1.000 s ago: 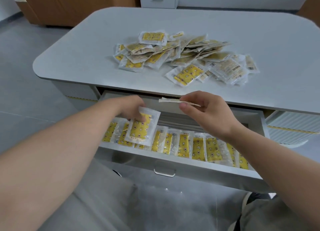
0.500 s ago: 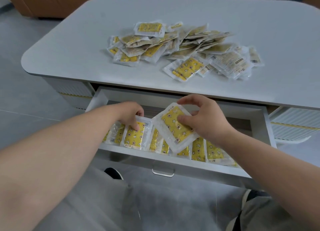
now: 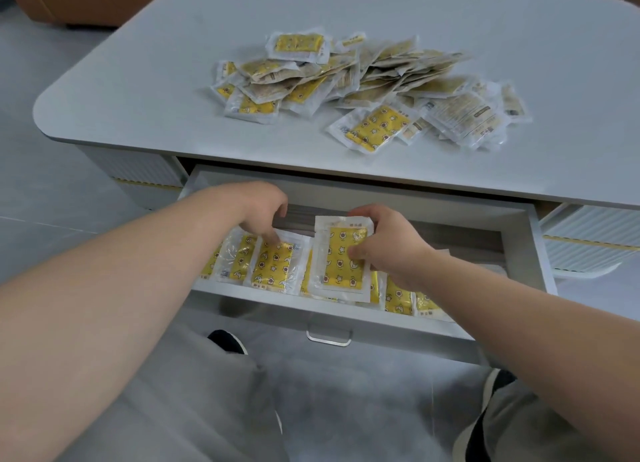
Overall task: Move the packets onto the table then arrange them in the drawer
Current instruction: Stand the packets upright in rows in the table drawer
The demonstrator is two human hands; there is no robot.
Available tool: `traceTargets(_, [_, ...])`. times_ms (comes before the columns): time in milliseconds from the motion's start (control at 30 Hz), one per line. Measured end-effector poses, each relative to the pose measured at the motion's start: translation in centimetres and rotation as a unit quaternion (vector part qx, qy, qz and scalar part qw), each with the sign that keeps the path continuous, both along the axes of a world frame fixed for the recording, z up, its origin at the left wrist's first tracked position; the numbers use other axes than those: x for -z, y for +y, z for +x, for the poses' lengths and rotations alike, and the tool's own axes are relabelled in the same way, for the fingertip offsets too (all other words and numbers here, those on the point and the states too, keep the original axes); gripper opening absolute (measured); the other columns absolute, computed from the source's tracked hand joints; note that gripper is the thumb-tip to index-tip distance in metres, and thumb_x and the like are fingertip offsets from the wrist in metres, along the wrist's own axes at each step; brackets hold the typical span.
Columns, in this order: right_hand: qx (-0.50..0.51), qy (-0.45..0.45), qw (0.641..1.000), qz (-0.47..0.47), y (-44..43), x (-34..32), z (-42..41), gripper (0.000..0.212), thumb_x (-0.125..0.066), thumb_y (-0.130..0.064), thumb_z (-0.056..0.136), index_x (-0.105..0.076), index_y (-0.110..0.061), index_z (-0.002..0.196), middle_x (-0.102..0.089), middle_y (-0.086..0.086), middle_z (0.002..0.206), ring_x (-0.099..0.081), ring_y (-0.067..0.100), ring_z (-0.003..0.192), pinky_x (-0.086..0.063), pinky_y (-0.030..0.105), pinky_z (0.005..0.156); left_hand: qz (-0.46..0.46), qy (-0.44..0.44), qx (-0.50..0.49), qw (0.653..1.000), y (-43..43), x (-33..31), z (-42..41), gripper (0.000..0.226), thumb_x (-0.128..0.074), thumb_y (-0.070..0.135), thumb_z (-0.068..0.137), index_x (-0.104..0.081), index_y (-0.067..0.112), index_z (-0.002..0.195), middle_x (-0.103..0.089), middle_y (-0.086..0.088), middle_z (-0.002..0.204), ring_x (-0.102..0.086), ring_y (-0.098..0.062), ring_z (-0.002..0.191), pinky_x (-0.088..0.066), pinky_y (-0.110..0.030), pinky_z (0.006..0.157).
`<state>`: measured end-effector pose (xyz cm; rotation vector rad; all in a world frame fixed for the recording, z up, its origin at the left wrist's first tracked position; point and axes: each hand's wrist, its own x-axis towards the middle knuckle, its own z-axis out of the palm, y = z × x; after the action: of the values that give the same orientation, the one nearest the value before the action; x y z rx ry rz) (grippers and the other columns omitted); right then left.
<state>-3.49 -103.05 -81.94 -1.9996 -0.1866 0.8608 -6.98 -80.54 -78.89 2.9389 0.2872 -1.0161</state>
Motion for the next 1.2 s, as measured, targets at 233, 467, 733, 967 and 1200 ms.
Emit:
traceTargets(233, [-0.008,0.010,0.999,-0.031,3.8,2.2,-0.1,0.063,-0.076,0.006,0.081,-0.056,-0.020,0.136,-0.069,0.010,0.109,-0.073,0.028,0.090,-0.063,0.045,0.081,-0.014,-0.020,-0.029,0.999,-0.1,-3.0,-0.1,0.058,-0.080,0.031,0.083,-0.055,0.021,0.134,-0.059,0.005,0.115,-0.058,-0.020,0.107,-0.050,-0.034,0.094])
traceTargets(467, [-0.085,-0.074,0.988,-0.107,6.0,3.9,-1.1,0.065,-0.073,0.000,0.084,-0.050,-0.020,0.142,-0.062,0.004,0.110,-0.067,0.017,0.077,-0.057,0.026,0.057,-0.016,0.008,-0.040,0.999,0.4,-3.1,-0.8,0.056,-0.075,0.029,0.089,-0.052,0.018,0.139,-0.059,0.000,0.129,-0.054,-0.020,0.107,-0.047,-0.032,0.092])
traceTargets(733, [-0.257,-0.274,0.879,-0.295,6.6,4.7,-1.4,0.058,-0.070,-0.037,0.090,-0.046,-0.021,0.141,-0.046,0.011,0.133,-0.053,0.031,0.116,-0.055,0.041,0.081,-0.021,0.006,-0.022,1.000,-0.3,-3.6,-0.9,0.058,-0.074,0.030,0.090,-0.051,0.017,0.141,-0.059,-0.002,0.132,-0.056,-0.023,0.117,-0.046,-0.034,0.097])
traceTargets(967, [-0.249,-0.274,0.873,-0.317,6.1,3.6,-1.7,0.065,-0.067,-0.052,0.089,-0.043,-0.020,0.141,-0.043,0.012,0.135,-0.051,0.031,0.119,-0.054,0.042,0.083,-0.002,-0.012,-0.017,1.000,-1.2,-5.1,0.0,0.044,-0.072,0.041,0.090,-0.065,0.013,0.124,-0.069,-0.003,0.119,-0.065,-0.023,0.108,-0.052,-0.035,0.094])
traceTargets(1200, [-0.216,-0.313,0.894,-0.239,1.1,-2.6,-0.8,0.029,-0.055,-0.040,0.095,-0.060,-0.024,0.120,-0.054,-0.001,0.118,-0.059,0.021,0.097,-0.057,0.040,0.083,0.008,-0.180,-0.016,0.983,-5.3,-7.4,2.1,0.030,-0.063,0.045,0.092,-0.073,0.018,0.090,-0.074,0.000,0.073,-0.070,-0.020,0.078,-0.058,-0.038,0.077])
